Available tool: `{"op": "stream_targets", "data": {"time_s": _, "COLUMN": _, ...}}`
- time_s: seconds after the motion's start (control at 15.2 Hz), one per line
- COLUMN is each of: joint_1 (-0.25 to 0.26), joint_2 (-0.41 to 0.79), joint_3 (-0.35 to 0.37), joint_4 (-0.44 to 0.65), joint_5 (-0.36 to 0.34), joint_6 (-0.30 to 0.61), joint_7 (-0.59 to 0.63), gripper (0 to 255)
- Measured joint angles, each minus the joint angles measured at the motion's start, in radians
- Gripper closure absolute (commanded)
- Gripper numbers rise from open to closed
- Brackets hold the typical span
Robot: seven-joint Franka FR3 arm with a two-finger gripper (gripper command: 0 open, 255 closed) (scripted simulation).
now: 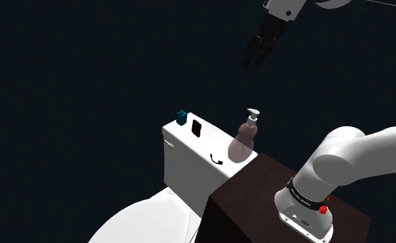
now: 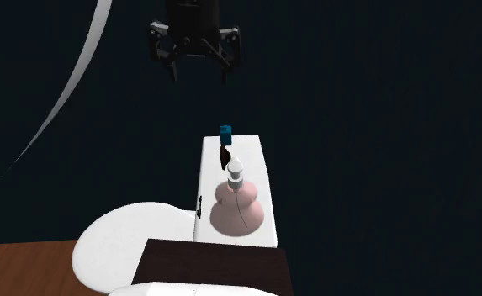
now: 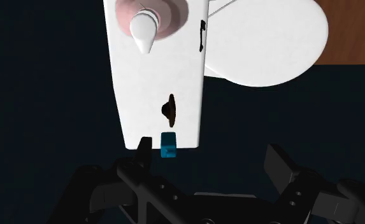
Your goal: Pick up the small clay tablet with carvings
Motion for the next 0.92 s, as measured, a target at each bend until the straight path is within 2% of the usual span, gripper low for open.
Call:
{"op": "stream_targets", "data": {"time_s": 0.13, "joint_1": -0.001, "joint_2": 0.012, "joint_3": 0.001, "joint_4": -0.005, "joint_5": -0.001, "joint_6": 0.013, "joint_7": 0.0, "gripper": 0}}
{"op": "stream_targets", "data": {"time_s": 0.46, "joint_1": -0.004, "joint_2": 0.119, "joint_3": 0.024, "joint_4": -0.045, "joint_5": -0.007, "joint_6": 0.129, "joint_7": 0.009, "gripper": 0}}
{"op": "stream_targets", "data": {"time_s": 0.92, "joint_1": -0.014, "joint_2": 0.337, "joint_3": 0.05, "joint_4": -0.054, "joint_5": -0.029, "joint_6": 0.307, "joint_7": 0.022, "gripper": 0}}
